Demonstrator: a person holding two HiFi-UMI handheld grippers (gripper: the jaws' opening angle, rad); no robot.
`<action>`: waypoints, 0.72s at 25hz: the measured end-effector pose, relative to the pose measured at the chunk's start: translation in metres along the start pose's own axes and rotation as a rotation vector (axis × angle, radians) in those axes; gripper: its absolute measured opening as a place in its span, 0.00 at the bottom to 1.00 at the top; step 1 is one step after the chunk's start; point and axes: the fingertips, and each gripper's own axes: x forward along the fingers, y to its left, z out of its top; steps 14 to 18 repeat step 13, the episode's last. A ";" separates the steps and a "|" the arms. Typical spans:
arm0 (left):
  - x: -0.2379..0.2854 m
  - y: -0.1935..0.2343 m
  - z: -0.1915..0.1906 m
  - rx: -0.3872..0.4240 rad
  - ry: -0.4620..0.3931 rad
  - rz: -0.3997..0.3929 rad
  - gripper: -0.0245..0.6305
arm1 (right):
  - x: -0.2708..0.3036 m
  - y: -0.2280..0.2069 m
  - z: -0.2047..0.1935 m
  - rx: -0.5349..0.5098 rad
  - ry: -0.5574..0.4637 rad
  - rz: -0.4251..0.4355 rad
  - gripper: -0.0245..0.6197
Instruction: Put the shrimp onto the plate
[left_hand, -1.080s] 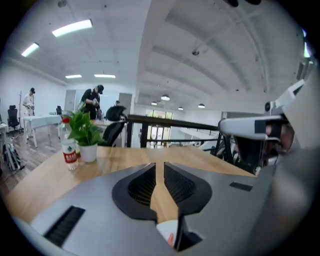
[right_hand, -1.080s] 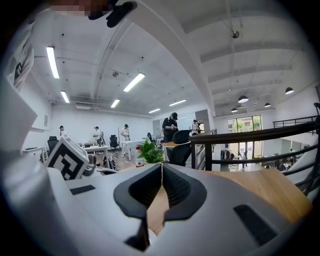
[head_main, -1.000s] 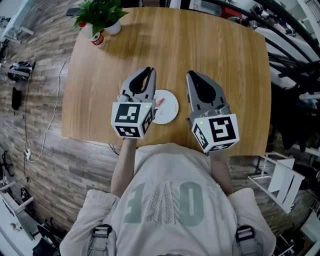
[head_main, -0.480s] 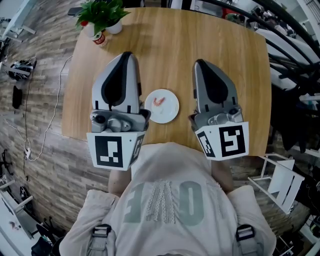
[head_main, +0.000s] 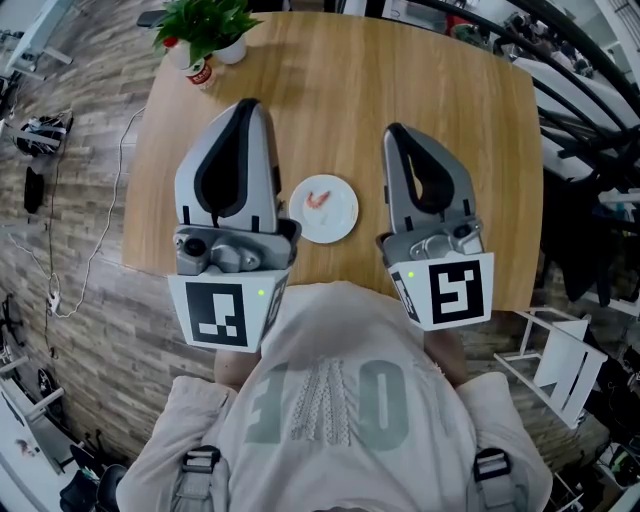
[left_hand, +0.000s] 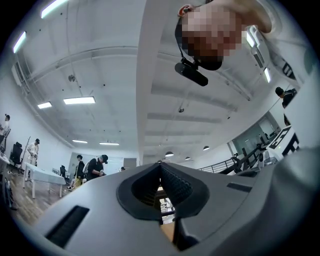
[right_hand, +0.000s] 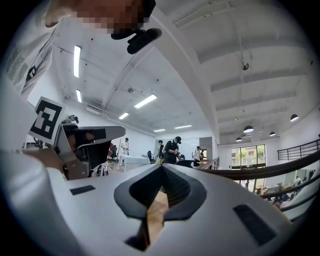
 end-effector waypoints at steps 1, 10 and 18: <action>-0.001 0.000 0.000 0.010 0.005 0.001 0.05 | 0.000 0.000 0.000 0.003 -0.002 0.000 0.07; -0.002 0.000 -0.002 0.032 0.014 0.000 0.05 | 0.001 -0.002 -0.002 0.012 0.002 0.001 0.07; -0.003 0.001 -0.003 0.034 0.018 -0.002 0.05 | 0.001 -0.004 -0.004 0.010 0.009 -0.004 0.07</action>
